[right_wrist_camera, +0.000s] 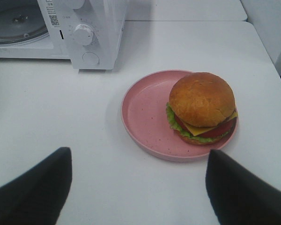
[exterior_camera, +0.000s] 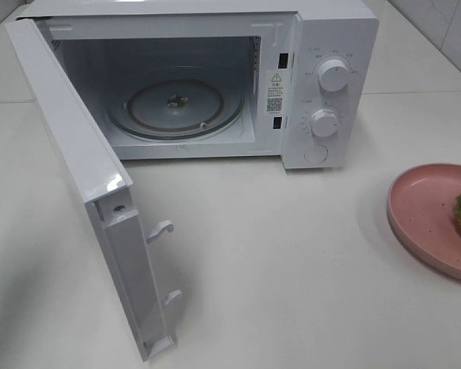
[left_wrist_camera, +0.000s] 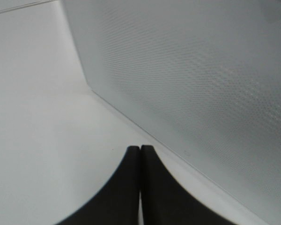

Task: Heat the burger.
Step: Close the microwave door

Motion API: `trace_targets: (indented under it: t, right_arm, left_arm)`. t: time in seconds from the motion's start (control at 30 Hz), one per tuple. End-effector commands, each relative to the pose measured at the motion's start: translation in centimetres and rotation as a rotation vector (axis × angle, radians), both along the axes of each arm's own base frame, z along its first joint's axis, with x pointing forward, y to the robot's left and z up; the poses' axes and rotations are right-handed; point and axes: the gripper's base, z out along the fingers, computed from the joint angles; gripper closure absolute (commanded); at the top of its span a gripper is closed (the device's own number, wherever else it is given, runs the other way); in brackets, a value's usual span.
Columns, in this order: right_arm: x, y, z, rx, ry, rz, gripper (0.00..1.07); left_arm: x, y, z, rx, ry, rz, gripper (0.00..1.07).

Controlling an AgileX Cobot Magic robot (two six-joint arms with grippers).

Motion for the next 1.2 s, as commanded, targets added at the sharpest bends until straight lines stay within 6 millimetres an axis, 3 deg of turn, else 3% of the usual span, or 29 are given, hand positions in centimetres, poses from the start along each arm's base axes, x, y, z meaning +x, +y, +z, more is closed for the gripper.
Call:
trace_targets:
  t: [0.03, 0.17, 0.3, 0.53, 0.7, 0.83, 0.9, 1.0, 1.07, 1.2]
  right_arm:
    - [0.0, 0.0, 0.0, -0.018, -0.015, -0.002, 0.31]
    - [0.0, 0.0, 0.0, -0.018, -0.015, -0.002, 0.31]
    - [0.0, 0.0, 0.0, -0.018, -0.015, -0.002, 0.31]
    - [0.0, 0.0, 0.0, -0.019, -0.015, -0.002, 0.31]
    - [0.0, 0.0, 0.0, -0.019, -0.015, -0.002, 0.31]
    - [0.0, 0.0, 0.0, -0.019, -0.015, -0.002, 0.31]
    - [0.0, 0.0, 0.0, -0.019, -0.015, -0.002, 0.31]
    - [0.0, 0.0, 0.0, -0.019, -0.015, -0.002, 0.31]
    - [0.0, 0.0, 0.0, -0.019, -0.015, -0.002, 0.31]
    - [0.0, 0.0, 0.0, -0.019, -0.015, -0.002, 0.31]
  left_arm:
    - [2.3, -1.8, -0.8, -0.005, -0.016, -0.005, 1.07]
    - [3.6, -3.4, -1.4, 0.000, -0.010, -0.024, 1.07]
    - [5.7, -6.1, -2.0, 0.014, 0.002, -0.088, 1.07]
    - [8.0, -9.5, -1.7, 0.015, -0.033, -0.146, 1.07]
    - [10.2, -13.0, -1.5, 0.009, -0.074, -0.194, 1.07]
    - [11.3, -14.4, -1.7, 0.006, -0.091, -0.208, 1.07]
    - [12.8, -16.2, -2.0, 0.001, -0.101, -0.225, 1.07]
    - [13.2, -16.7, -2.1, -0.002, -0.104, -0.229, 1.07]
    - [14.8, -18.3, -2.4, -0.014, -0.115, -0.238, 1.07]
    - [16.0, -19.7, -2.1, -0.031, -0.140, -0.247, 1.07]
